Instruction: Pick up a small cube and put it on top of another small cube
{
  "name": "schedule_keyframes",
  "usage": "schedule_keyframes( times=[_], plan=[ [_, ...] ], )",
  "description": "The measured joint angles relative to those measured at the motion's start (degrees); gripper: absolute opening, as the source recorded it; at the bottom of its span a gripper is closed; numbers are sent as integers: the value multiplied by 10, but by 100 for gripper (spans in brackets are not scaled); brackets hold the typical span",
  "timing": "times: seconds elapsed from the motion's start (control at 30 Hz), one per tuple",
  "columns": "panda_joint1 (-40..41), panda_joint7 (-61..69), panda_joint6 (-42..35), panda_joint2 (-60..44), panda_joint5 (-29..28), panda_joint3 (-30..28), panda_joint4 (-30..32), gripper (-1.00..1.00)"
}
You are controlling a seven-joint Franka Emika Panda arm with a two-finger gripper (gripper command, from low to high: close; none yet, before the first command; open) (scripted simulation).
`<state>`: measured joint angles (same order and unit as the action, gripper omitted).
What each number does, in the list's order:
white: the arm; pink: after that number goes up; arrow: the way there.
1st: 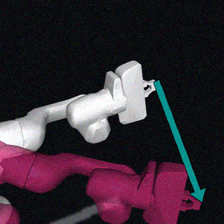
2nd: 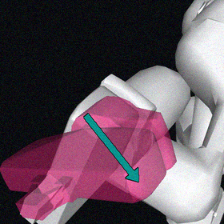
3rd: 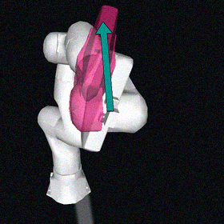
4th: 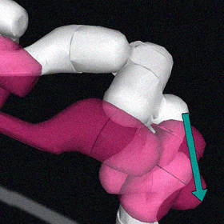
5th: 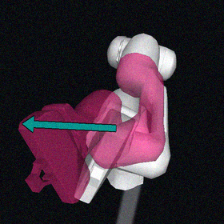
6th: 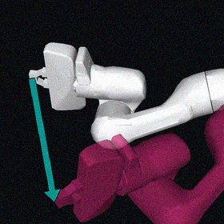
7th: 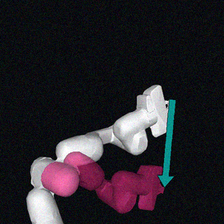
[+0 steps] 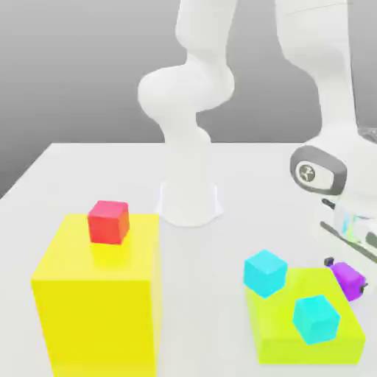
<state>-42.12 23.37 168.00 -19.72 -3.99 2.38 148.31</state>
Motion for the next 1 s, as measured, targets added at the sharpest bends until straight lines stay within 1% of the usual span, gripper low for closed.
schedule_keyframes(
  times=[0.17, 0.37, 0.5, 0.63, 0.7, 0.77, 0.8, 1.0],
  plan=[
    [0, -1, -1, 0, -1, 0, 0, -100],
    [12, 18, -94, 107, 25, 10, 14, -100],
    [68, 23, -191, 147, 43, -31, -44, -100],
    [142, 15, -282, 175, 44, -66, -107, -100],
    [146, 16, -266, 154, 48, -66, -112, -100],
    [146, 18, -228, 120, 52, -65, -107, -100],
    [147, 19, -216, 110, 53, -65, -106, 100],
    [147, 19, -210, 105, 52, -65, -105, 100]
  ],
)
